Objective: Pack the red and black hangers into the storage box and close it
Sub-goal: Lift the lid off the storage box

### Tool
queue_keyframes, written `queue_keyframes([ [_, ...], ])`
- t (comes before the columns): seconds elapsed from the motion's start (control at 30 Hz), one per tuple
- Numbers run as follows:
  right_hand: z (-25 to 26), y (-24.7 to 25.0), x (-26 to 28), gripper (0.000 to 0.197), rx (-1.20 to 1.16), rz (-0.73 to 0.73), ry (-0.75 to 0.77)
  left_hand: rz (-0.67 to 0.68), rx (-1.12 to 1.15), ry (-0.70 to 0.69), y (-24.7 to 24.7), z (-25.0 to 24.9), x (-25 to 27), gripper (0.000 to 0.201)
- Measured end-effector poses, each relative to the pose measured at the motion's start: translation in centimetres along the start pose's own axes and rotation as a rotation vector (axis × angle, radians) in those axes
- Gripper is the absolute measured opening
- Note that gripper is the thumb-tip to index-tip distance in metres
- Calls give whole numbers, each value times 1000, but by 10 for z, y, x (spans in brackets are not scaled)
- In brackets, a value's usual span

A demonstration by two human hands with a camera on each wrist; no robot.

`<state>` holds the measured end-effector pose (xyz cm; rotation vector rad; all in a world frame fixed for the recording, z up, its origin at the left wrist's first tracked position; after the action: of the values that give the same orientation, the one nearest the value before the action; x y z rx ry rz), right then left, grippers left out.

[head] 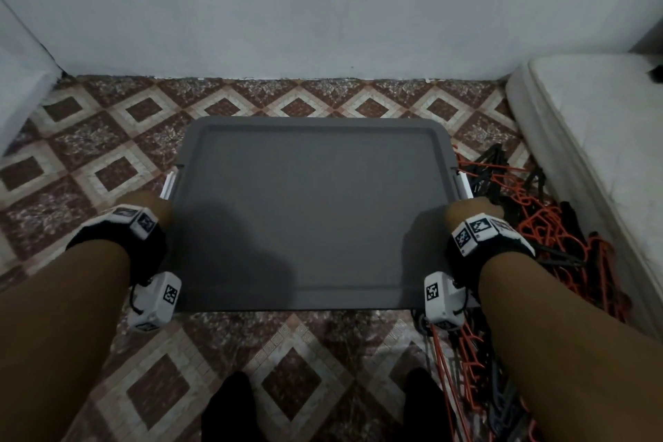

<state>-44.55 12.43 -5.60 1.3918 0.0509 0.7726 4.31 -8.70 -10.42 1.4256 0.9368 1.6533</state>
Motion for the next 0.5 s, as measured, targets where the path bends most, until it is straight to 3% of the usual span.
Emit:
queue_keyframes([
  [0.13,2,-4,-18,47,-110,92,2,-72,124,-100,-9,-11,-12,36],
  [0.23,-9,-9,-30,63,-158,137,-39,-24,319,20,-19,-13,-15,59],
  [0.37,-20,-9,-38,54,-69,192,14,4,526,104,-17,-9,-11,64],
  [0.43,-31,-4,-39,46,75,231,118,68,590,148,-18,2,-3,66],
  [0.5,-42,1,-39,49,136,289,159,217,685,163,-22,12,13,52],
])
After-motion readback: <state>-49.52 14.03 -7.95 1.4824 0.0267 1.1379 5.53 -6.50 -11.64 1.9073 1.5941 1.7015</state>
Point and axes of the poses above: each hand's wrist, its own x-axis away from the middle knuckle, its own y-axis out of the back of the hand, z = x × y, the point moved 3 cm from there along -x, towards the middle knuckle, and after that the axes turned 2 degrees about y, right-handed, at the moved point
